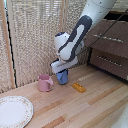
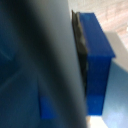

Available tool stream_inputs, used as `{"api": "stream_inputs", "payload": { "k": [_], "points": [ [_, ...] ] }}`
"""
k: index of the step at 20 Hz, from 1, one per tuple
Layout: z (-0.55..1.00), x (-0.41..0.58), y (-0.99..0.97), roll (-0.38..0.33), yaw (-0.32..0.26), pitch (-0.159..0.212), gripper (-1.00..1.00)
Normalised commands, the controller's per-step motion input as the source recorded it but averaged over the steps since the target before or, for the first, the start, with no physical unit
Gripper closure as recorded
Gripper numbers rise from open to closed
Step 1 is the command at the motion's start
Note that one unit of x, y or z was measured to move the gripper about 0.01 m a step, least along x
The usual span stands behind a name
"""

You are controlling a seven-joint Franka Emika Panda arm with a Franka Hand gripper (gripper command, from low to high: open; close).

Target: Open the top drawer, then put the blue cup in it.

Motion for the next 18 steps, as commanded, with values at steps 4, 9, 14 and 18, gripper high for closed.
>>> {"api": "stream_inputs", "payload": {
  "k": [4,9,14,18],
  "points": [
    [0.83,0.019,0.21,-0.002,-0.234,-0.104,1.0],
    [0.9,0.166,0.13,-0.037,-0.227,-0.045,1.0],
    [0.97,0.199,0.05,-0.058,-0.24,-0.003,1.0],
    [1.0,0.114,0.0,-0.039,-0.267,0.0,1.0]
  ]
}}
